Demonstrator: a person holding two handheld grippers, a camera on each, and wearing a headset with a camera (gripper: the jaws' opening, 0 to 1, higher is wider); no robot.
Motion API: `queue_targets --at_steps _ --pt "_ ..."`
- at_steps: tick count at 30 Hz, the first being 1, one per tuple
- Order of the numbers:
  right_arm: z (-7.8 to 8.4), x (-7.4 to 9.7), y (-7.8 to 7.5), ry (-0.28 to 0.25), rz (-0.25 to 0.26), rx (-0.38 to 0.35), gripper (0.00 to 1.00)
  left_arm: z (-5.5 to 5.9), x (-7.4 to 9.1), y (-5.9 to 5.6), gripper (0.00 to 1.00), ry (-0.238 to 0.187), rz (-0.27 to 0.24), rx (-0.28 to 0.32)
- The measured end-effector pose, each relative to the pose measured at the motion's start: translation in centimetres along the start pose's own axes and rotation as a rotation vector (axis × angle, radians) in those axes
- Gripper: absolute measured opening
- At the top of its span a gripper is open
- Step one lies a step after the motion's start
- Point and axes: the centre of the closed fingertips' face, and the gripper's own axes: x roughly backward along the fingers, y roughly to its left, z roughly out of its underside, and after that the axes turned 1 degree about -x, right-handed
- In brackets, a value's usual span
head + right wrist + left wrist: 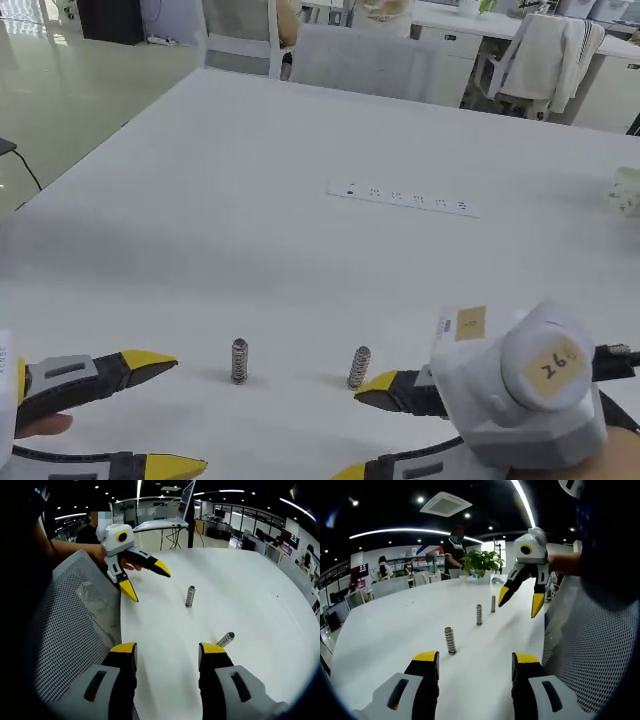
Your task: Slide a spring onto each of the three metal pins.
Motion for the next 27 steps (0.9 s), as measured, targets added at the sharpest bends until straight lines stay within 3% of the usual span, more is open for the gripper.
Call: queue_targets --at_steps 9,21,27 --pt "1.8 2.0 -0.8 -0.025 0.034 -0.054 0.5 -0.2 -0.2 -0.2 0.55 -0.001 0.001 0.003" --pt "5.2 4.9 -2.9 -0.045 0.12 -0.146 0.54 -0.2 -0.2 -0.6 0.56 0.011 0.001 0.009" --pt "6.5 6.1 -4.2 -0.094 0.171 -0.184 0.56 -0.2 -0.3 -0.7 0.57 0.014 0.002 0.014"
